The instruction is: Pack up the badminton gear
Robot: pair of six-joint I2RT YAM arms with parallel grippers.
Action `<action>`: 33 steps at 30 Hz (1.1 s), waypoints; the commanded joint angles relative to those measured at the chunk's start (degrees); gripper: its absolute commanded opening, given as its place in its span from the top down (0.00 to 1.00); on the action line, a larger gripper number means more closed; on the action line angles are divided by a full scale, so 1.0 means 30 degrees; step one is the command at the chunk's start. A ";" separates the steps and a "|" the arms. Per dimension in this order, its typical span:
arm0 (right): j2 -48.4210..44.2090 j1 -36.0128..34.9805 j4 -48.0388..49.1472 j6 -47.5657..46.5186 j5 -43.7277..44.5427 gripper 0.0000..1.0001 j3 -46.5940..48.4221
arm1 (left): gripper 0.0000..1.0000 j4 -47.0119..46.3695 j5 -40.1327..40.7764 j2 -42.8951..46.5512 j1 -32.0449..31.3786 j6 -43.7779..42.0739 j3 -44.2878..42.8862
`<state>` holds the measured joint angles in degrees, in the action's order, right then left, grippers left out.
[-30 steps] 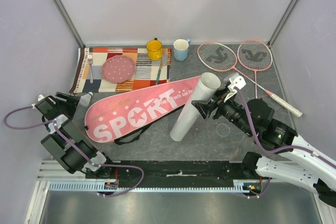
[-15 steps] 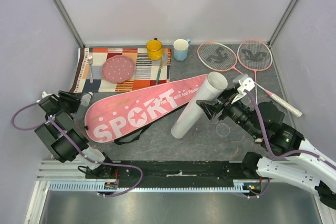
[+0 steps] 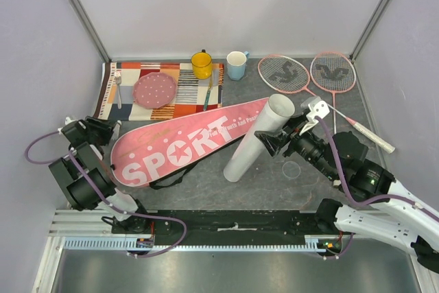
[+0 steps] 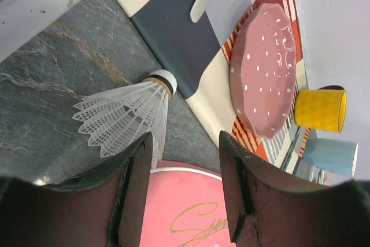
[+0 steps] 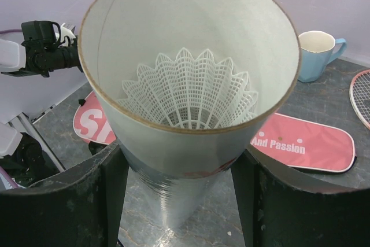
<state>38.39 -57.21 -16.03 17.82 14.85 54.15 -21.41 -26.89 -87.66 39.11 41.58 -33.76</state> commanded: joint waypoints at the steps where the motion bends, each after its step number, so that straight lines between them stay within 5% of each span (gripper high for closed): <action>1: 0.0063 -0.0061 0.0922 0.0240 0.0059 0.43 0.1080 | 0.45 -0.1564 0.1081 -0.0517 -0.0321 0.0846 0.0032; 6: 0.0210 -0.0061 0.0482 0.0328 0.0555 0.43 0.1198 | 0.58 -0.0950 0.1845 -0.1015 -0.0791 0.0670 -0.0816; 10: 0.0591 -0.0061 -0.0249 0.0008 0.1054 0.43 0.1489 | 0.86 0.1209 0.2458 -0.0754 -0.1230 -0.0059 -0.1987; 13: 0.1000 -0.0061 -0.0953 -0.0897 0.1288 0.43 0.2074 | 0.98 0.2415 0.3221 0.1030 -0.1843 -0.0791 -0.2515; 18: 0.1790 -0.0061 -0.2328 -0.3359 0.0940 0.44 0.2837 | 0.98 0.6839 0.4042 0.5509 -0.3951 -0.1702 -0.3747; 22: 0.2465 -0.0061 -0.3209 -0.4944 -0.0555 0.44 0.3686 | 0.98 0.9210 0.2230 0.9668 -0.7785 -0.2374 -0.5119; 29: 0.4367 -0.0061 -0.5784 -0.6702 -0.2138 0.47 0.5562 | 0.98 1.3371 -0.3681 1.0616 -1.5199 -0.6649 -1.2148; 33: 0.4927 -0.0090 -0.6550 -0.7463 -0.2576 0.48 0.6148 | 0.98 1.7640 -0.4777 1.0176 -1.8913 -1.0449 -1.4935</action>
<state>52.58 -57.21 -33.93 -0.27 9.54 68.71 16.91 -33.95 -56.64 -10.15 24.56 -72.31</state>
